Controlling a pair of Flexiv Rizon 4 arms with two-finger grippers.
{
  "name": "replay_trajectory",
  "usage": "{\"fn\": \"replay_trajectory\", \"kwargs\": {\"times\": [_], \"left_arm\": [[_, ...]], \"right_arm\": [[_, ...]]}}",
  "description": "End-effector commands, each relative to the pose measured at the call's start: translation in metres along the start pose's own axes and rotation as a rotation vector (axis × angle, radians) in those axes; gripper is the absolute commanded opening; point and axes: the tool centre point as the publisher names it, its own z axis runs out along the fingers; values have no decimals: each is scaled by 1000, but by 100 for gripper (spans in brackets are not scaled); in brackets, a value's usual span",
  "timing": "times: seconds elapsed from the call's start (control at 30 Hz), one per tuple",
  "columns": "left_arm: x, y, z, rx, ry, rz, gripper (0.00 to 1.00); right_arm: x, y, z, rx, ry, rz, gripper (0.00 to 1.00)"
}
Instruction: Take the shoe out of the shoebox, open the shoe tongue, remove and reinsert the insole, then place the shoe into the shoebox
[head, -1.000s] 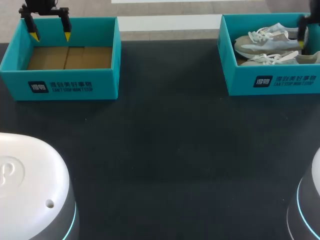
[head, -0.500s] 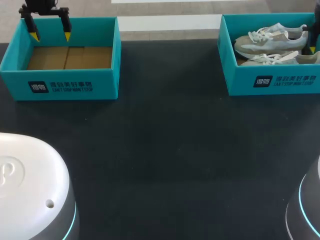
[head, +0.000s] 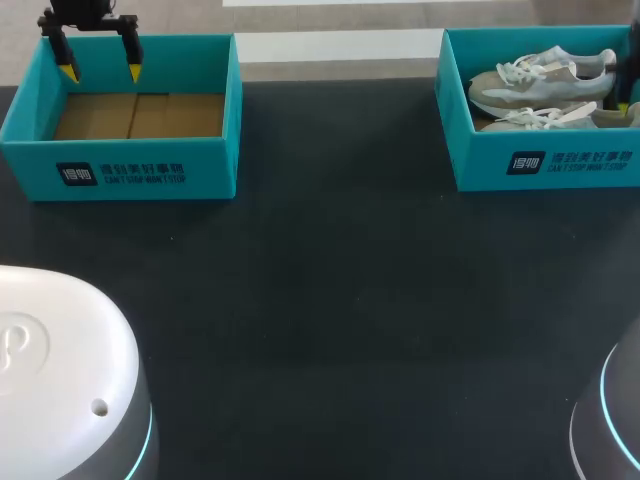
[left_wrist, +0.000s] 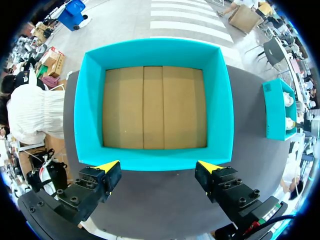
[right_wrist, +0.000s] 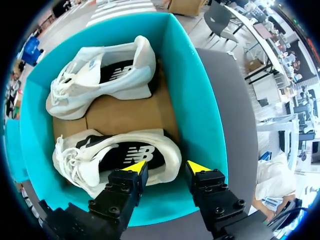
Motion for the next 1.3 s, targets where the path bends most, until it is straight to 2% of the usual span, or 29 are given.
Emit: {"fn": "replay_trajectory", "kwargs": {"times": [0.03,0.1,0.43,0.6,0.73,0.83,0.93,0.97,1.1,1.3], "left_arm": [[0,1,0,0,-1,0,100],[0,1,0,0,-1,0,100],[0,1,0,0,-1,0,100],[0,1,0,0,-1,0,100],[0,1,0,0,-1,0,100],[0,1,0,0,-1,0,100],[0,1,0,0,-1,0,100],[0,1,0,0,-1,0,100],[0,1,0,0,-1,0,100],[0,1,0,0,-1,0,100]], "right_arm": [[-1,3,14,-12,11,7,55],[-1,4,17,-15,7,6,59],[0,10,38,-20,-9,7,54],[0,12,46,-15,-11,-6,61],[-2,12,54,-11,-18,-3,55],[-2,11,56,-5,-38,-7,45],[-4,10,55,-5,-49,-6,8],[-4,9,55,-3,-53,-7,0],[-9,6,53,0,-64,-5,0],[-16,1,35,-1,-85,-7,0]]}}
